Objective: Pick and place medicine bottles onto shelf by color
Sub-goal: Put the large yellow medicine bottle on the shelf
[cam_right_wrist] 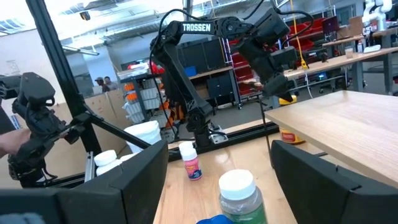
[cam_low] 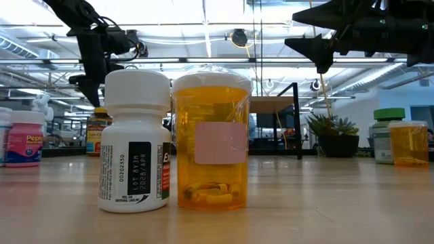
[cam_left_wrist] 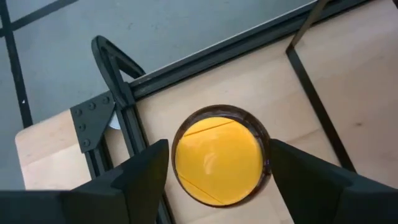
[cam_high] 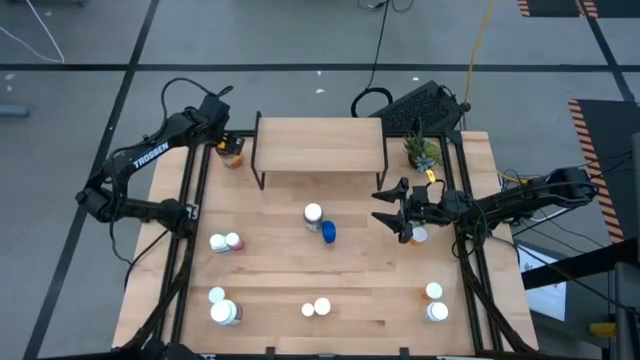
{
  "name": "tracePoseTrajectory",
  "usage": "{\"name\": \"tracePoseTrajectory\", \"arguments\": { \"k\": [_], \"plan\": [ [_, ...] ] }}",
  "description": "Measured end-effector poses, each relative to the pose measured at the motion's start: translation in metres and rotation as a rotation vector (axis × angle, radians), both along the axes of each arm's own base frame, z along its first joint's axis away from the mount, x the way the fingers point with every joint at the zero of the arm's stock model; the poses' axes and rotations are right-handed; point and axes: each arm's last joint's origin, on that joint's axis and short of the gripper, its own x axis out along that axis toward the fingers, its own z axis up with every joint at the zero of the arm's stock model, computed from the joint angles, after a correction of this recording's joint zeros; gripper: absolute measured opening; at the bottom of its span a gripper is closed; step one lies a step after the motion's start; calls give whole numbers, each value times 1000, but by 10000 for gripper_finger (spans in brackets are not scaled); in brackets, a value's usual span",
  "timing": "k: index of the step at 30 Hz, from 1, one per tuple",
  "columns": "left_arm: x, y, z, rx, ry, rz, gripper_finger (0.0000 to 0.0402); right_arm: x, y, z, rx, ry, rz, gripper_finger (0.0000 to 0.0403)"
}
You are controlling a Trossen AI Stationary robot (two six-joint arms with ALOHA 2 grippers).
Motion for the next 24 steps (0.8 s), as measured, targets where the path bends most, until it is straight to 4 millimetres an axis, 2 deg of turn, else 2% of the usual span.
{"name": "tracePoseTrajectory", "arguments": {
  "k": [13, 24],
  "plan": [
    [-1, -1, -4, -7, 21, -27, 300, 0, 0, 0, 4, -1, 1, 281],
    [8, 8, -17, -24, 87, -22, 251, 0, 0, 0, 8, -1, 3, 281]
  ]
}}
